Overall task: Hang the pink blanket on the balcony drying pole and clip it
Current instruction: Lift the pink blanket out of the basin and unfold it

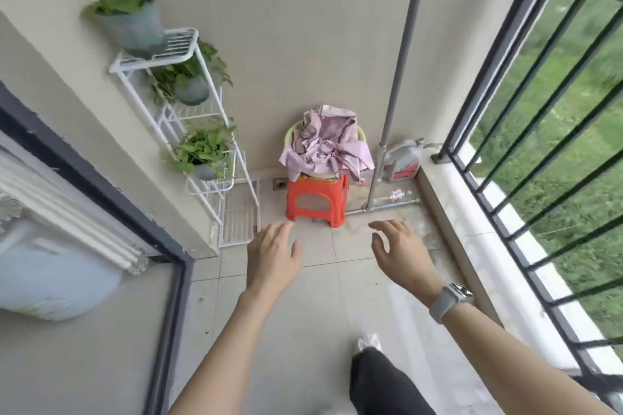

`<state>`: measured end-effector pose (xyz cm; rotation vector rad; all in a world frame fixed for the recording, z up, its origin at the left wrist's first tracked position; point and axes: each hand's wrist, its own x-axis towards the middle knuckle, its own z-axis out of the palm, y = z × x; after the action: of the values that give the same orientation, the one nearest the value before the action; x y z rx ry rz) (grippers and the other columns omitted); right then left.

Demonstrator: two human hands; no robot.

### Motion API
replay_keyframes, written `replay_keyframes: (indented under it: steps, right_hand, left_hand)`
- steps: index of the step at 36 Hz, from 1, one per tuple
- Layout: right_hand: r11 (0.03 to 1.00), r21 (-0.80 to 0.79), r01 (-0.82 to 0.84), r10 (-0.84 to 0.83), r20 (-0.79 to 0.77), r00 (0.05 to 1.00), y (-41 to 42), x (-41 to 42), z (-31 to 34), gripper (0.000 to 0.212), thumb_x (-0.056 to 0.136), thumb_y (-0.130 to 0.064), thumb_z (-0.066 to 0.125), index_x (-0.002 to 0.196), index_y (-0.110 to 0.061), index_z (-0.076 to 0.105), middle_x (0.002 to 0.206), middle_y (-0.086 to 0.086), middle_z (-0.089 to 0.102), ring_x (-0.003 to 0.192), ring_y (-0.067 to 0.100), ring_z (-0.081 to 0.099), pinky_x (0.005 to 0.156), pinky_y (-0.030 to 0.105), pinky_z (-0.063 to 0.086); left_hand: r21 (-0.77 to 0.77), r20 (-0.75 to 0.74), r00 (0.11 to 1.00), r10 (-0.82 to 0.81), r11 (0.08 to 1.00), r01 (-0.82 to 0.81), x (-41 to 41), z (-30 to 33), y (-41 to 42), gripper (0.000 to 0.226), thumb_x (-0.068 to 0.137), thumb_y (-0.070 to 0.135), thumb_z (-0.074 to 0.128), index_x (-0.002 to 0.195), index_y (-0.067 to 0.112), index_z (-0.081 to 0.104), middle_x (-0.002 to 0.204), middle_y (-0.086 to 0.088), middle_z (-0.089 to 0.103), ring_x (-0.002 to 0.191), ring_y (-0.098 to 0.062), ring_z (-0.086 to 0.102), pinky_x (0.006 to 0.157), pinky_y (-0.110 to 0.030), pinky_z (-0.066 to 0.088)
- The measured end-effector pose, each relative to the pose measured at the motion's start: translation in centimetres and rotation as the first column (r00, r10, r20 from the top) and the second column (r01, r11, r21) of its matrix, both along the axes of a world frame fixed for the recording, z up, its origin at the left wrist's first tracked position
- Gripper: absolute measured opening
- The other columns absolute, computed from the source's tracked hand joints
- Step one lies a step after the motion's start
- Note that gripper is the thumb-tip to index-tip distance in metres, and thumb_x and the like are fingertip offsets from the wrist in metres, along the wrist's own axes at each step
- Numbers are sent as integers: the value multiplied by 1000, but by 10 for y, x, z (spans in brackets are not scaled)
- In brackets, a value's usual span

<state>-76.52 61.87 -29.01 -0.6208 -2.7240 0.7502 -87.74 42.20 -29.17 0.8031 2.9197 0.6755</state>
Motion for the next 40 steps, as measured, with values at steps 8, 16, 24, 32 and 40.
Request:
replay_keyframes:
  steps: [8,16,24,32,40]
  right_hand:
    - [999,-27,-21,24,115,993,107,-153,-52,31,83,-20,46,108,-11,64,106,9,66,102,31,57,86,42,46]
    - [993,-32,-111,115,246,962,196,-309,-69,32,84,-23,44,107,-13,63,103,9,65,101,33,56,83,44,48]
    - [990,-73,-123,142,392,909,229,-417,-104,25,89,-21,46,108,-14,62,108,6,63,107,30,52,87,41,44]
    - [993,-121,7,60,538,841,262,-521,-175,35,90,-21,44,124,-16,52,122,6,55,115,27,47,90,37,42]
    - [991,128,40,-96,471,877,317,-621,-258,48,82,-23,57,126,-11,43,124,14,50,117,36,47,99,49,39]
  left_hand:
    - [-111,93,994,-63,991,74,-146,-62,100,38,81,23,53,116,10,60,114,-8,62,105,-32,58,89,-42,44]
    - [-200,181,982,-49,976,86,-289,-75,192,40,89,28,47,128,20,49,125,1,53,116,-22,49,93,-38,41]
    - [-276,333,943,-25,953,123,-394,-112,221,40,92,29,43,132,22,45,131,4,50,118,-19,48,98,-36,38]
    - [-262,460,885,-76,941,217,-526,-181,283,40,94,27,43,132,16,43,132,-2,51,119,-21,49,93,-35,42]
    - [-193,468,878,-104,957,217,-619,-274,351,64,91,39,48,144,15,21,147,-8,27,131,-25,36,98,-39,43]
